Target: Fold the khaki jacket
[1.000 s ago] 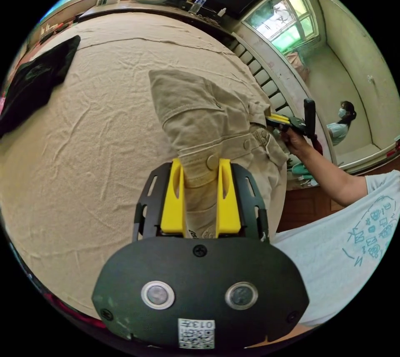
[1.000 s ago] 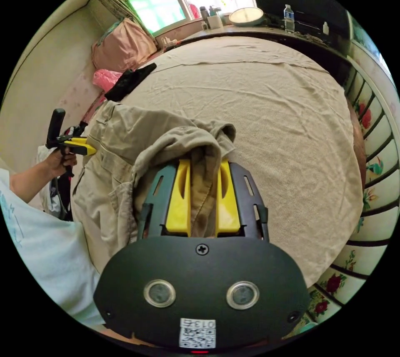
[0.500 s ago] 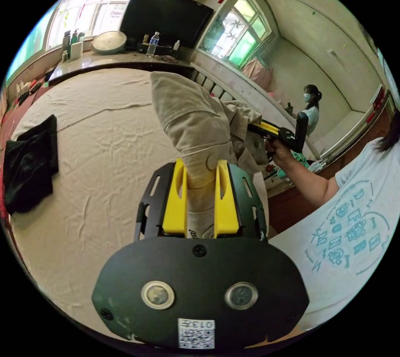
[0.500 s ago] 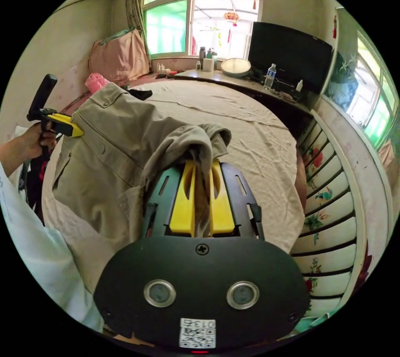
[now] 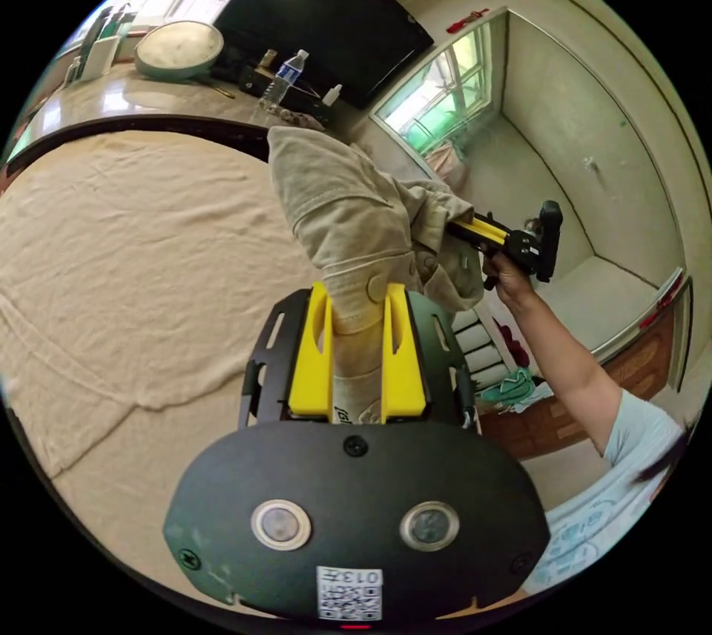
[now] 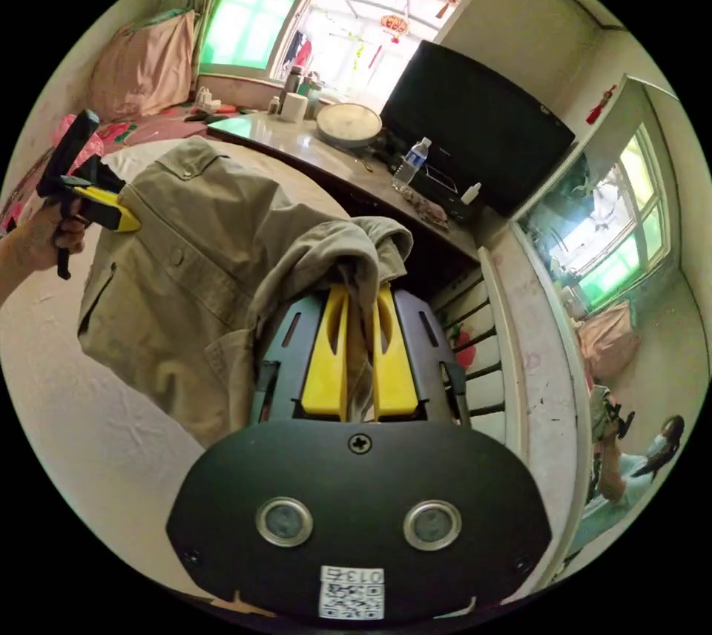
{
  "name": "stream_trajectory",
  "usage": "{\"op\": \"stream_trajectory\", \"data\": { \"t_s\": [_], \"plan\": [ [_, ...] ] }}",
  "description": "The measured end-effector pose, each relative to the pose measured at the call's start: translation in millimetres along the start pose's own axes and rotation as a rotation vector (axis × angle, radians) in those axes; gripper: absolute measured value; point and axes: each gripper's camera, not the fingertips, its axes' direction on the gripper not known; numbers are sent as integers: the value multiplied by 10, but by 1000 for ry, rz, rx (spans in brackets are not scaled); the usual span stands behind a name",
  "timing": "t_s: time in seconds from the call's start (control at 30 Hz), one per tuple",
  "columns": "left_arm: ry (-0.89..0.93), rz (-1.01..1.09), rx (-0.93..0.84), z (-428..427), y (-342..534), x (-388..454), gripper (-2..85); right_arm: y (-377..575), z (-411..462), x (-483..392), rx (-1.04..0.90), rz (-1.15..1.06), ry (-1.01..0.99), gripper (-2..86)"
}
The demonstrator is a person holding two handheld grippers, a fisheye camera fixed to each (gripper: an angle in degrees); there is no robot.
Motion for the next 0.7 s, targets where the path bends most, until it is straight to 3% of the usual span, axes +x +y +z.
{"op": "stream_trajectory", "data": {
  "t_s": [0.23, 0.33, 0.4, 0.47, 0.5, 0.57, 0.7],
  "plan": [
    [-216, -172, -87, 660, -187, -585, 118, -344, 1083, -184, -234, 136, -29, 73],
    [-47, -269, 20, 577, 40, -845, 98, -147, 1282, -306, -282, 158, 57, 60],
    [-48, -267, 110, 347, 172, -830, 81, 26, 934, -150, -139, 319, 115, 49],
    [-108, -105, 220, 38, 321, -496, 66, 172, 536, -267, 58, 292, 64, 49],
    [-119, -30, 211, 33, 336, -349, 61, 243, 367, -507, 119, 173, -1, 55],
    [-231, 223, 53, 351, 396, 278, 34, 331, 281, -931, 135, 57, -23, 57],
    [-512, 473, -138, 1083, 596, 884, 6, 500, 581, -1730, 79, -126, 85, 44]
  ]
}}
